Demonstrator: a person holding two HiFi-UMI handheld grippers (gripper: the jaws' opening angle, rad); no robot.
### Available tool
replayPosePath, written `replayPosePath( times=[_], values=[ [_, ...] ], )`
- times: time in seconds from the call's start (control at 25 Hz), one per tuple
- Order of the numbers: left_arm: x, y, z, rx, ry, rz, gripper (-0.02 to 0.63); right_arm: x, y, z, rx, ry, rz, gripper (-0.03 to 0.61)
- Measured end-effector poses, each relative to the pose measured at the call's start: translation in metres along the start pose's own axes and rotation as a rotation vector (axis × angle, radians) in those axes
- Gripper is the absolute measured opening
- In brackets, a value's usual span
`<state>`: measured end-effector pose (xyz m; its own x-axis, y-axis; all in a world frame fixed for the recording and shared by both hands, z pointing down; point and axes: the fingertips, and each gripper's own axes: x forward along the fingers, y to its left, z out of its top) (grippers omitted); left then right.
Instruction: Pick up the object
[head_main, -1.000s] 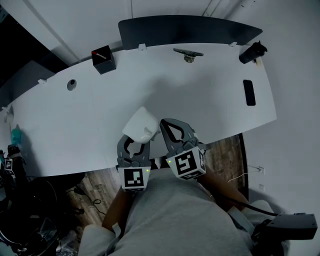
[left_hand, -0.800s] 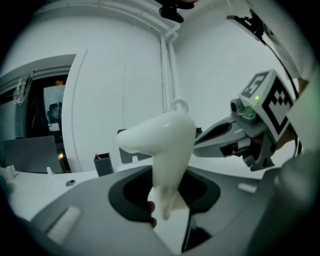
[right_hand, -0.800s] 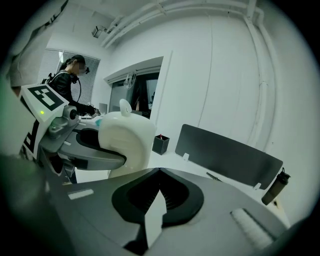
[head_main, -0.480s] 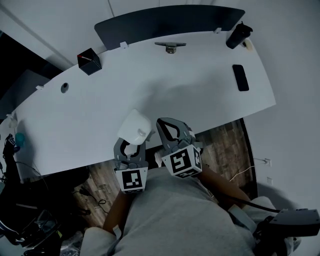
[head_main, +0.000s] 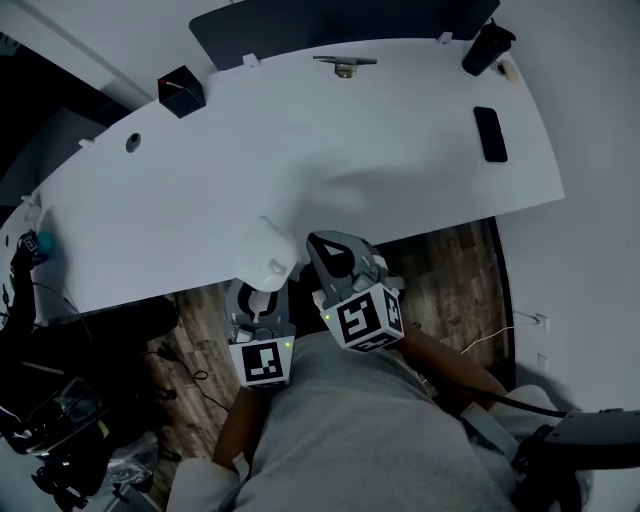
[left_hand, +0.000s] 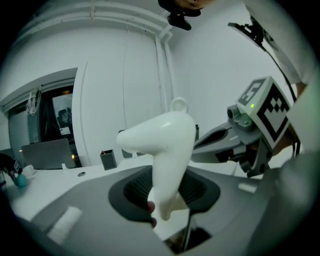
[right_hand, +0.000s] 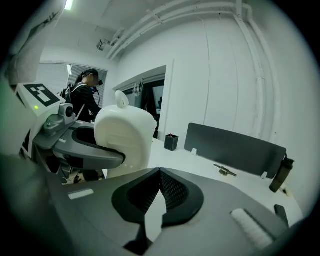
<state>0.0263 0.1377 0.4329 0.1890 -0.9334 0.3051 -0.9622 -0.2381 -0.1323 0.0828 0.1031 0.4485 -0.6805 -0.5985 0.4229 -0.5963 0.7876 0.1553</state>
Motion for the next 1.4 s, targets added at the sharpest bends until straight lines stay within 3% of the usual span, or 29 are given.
replayPosePath(
  times=[0.28,0.6,0.8,1.2,1.4],
  values=[
    [-0.035,0.006,-0.010,-0.040,0.006,0.044,0.140,-0.007,0.032,-0.006,0.018,0.002,0.048,0.002],
    [-0.054,0.035,-0.012,-0.047,0.000,0.013,0.140,-0.004,0.042,0.016,0.022,0.019,-0.018,0.002],
    [-0.051,0.052,0.004,-0.079,-0.070,-0.018,0.140,0.000,0.055,0.033,0.007,0.015,-0.053,0.002],
    [-0.048,0.068,0.006,-0.085,-0.112,-0.054,0.140,0.001,0.068,0.055,0.047,-0.027,-0.067,0.002],
    [-0.043,0.067,0.011,-0.087,-0.128,-0.064,0.140,0.002,0.067,0.060,0.013,-0.026,-0.079,0.002]
  ],
)
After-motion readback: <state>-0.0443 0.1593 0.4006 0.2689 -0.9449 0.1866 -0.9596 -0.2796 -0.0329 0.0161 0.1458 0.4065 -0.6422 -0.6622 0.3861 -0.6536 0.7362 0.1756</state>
